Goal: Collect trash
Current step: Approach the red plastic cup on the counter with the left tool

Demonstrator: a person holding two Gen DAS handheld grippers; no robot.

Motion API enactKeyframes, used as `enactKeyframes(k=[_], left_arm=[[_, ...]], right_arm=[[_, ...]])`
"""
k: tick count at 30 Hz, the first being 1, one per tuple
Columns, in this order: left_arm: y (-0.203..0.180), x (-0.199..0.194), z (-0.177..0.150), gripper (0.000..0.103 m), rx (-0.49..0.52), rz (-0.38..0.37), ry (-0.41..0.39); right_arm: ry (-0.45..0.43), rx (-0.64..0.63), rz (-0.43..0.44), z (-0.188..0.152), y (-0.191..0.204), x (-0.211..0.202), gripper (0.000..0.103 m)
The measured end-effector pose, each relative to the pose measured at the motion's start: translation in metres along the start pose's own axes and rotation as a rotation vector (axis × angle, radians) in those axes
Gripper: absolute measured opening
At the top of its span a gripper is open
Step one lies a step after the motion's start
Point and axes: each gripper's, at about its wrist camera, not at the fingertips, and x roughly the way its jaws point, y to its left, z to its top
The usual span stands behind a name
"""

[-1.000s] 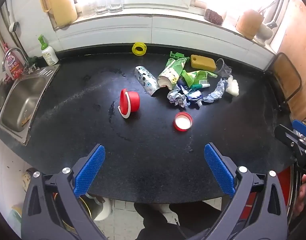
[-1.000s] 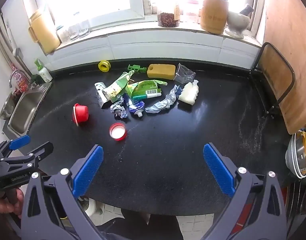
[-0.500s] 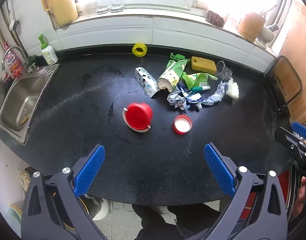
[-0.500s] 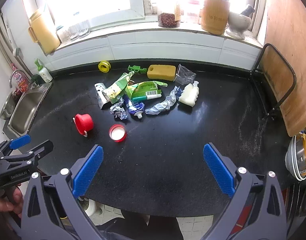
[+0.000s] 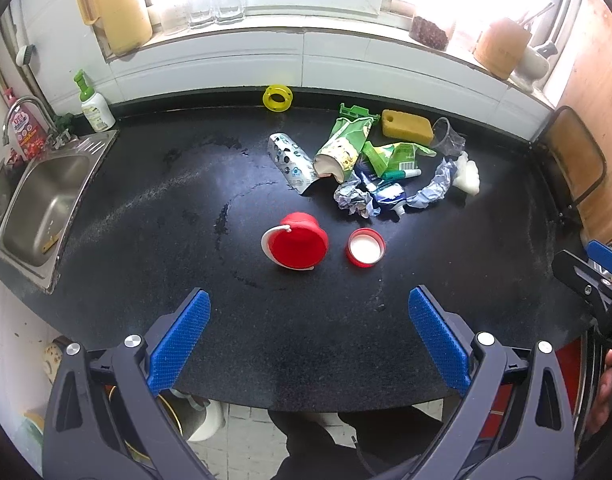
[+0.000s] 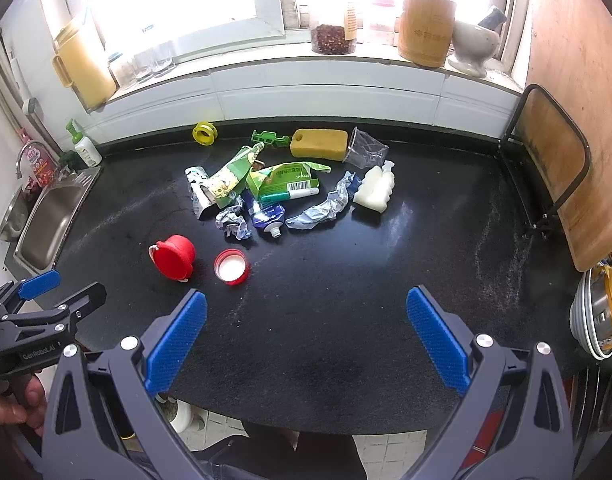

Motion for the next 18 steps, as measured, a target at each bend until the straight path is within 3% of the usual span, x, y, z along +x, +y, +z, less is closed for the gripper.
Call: enactKeyframes(k=[18], left_arm=[[0.0024,0.0022,0.0016,0.097,0.001,0.003,0.002]], right_arm=[[0.000,0.002,-0.001,0.0019,0.0001,0.0002,0.097]])
